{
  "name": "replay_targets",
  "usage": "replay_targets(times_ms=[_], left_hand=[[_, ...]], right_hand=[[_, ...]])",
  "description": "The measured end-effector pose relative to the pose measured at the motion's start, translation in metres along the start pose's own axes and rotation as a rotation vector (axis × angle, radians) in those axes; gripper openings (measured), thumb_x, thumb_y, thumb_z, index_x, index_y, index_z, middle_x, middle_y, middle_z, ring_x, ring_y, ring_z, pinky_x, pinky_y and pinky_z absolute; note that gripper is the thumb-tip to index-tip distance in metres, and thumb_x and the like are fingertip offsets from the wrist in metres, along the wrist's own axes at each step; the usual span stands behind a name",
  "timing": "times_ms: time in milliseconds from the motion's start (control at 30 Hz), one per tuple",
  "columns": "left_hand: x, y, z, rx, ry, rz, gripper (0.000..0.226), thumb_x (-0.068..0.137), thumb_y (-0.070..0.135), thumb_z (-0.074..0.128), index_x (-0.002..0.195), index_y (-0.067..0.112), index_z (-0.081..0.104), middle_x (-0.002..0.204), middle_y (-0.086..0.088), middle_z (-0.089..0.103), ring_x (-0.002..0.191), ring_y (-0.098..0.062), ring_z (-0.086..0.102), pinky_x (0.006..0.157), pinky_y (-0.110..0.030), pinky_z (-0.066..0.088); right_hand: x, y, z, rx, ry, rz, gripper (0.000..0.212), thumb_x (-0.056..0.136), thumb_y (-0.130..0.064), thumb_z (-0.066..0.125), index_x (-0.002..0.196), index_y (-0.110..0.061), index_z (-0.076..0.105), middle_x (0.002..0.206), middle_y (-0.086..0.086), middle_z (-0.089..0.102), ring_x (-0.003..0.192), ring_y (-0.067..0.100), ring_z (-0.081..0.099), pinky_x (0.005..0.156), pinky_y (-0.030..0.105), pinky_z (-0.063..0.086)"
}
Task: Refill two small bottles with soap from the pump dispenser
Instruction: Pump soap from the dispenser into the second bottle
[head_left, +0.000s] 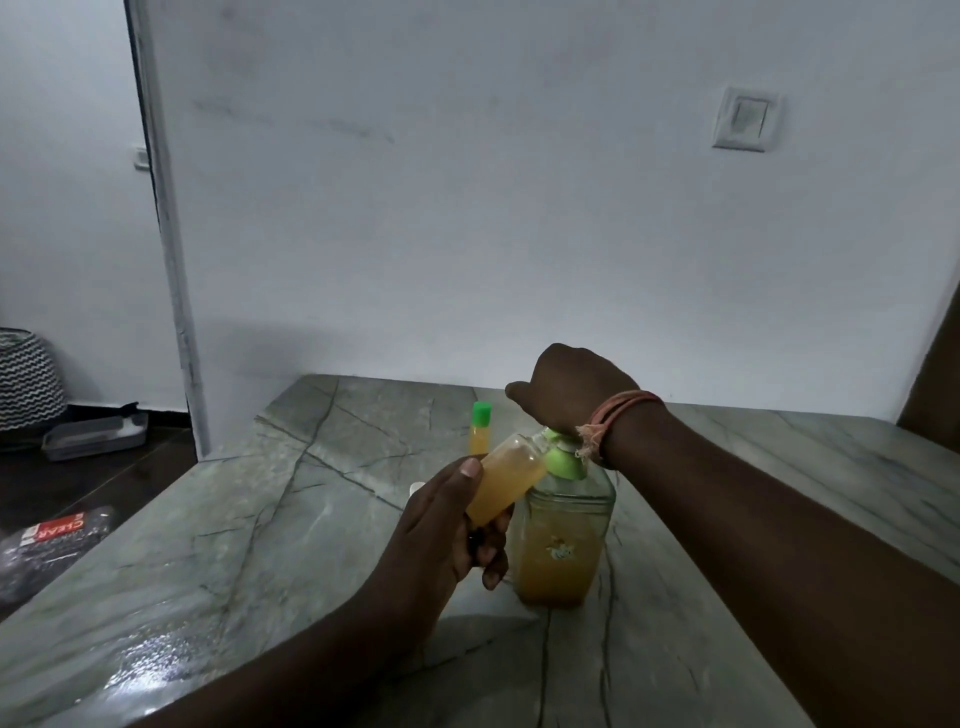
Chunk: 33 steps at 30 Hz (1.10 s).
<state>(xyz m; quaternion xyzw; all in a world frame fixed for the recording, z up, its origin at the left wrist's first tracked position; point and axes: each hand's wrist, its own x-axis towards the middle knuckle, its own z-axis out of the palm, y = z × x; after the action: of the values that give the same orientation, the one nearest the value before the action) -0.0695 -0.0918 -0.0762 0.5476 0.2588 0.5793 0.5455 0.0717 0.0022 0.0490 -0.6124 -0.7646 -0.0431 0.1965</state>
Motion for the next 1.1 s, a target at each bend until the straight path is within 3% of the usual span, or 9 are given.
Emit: replay_targets(times_ms=[133,300,667,867,1100], left_hand=[[-0.002,-0.001,-0.001,0.022,-0.016,0.008,0.043,0.092,0.043,0.048,0.121,0.013,0.058,0.08,-0.014,0.055,0.059,-0.02,0.05,0.05,-0.032,0.046],[0.0,-0.003,-0.004,0.009,-0.043,0.016,0.039,0.093,0.041,0.052,0.124,0.018,0.062,0.083,-0.016,0.054,0.059,-0.019,0.049,0.051,-0.033,0.046],[-0.001,0.004,-0.002,-0.011,-0.049,0.066,0.03,0.087,0.036,0.065,0.116,0.029,0.071,0.074,-0.009,0.055,0.056,-0.016,0.049,0.048,-0.031,0.047],[0.002,0.003,-0.002,0.024,-0.035,0.067,0.026,0.088,0.034,0.063,0.113,0.032,0.072,0.072,-0.008,0.054,0.056,-0.015,0.05,0.049,-0.031,0.047],[0.0,0.005,0.0,0.024,-0.05,0.064,0.027,0.087,0.037,0.064,0.113,0.036,0.072,0.075,-0.009,0.055,0.057,-0.015,0.051,0.049,-0.031,0.048]], right_hand=[[0.0,-0.005,-0.007,-0.097,-0.014,-0.054,0.035,0.089,-0.044,0.055,0.066,-0.02,0.044,0.07,0.0,0.052,0.064,0.018,0.051,0.061,0.029,0.041],[0.0,-0.004,-0.002,-0.106,0.113,-0.061,0.035,0.088,-0.043,0.054,0.065,-0.021,0.041,0.065,-0.004,0.044,0.071,0.024,0.051,0.065,0.03,0.039],[-0.001,-0.002,-0.011,-0.067,0.005,-0.038,0.038,0.089,-0.046,0.057,0.065,-0.02,0.044,0.069,0.0,0.05,0.071,0.023,0.054,0.065,0.03,0.041],[0.0,-0.002,0.003,0.019,0.097,-0.018,0.038,0.084,-0.046,0.055,0.061,-0.017,0.048,0.065,0.002,0.054,0.069,0.025,0.057,0.063,0.03,0.043],[-0.002,0.0,-0.003,-0.034,0.038,-0.019,0.037,0.088,-0.046,0.057,0.063,-0.021,0.044,0.066,-0.001,0.049,0.073,0.025,0.056,0.067,0.031,0.044]])
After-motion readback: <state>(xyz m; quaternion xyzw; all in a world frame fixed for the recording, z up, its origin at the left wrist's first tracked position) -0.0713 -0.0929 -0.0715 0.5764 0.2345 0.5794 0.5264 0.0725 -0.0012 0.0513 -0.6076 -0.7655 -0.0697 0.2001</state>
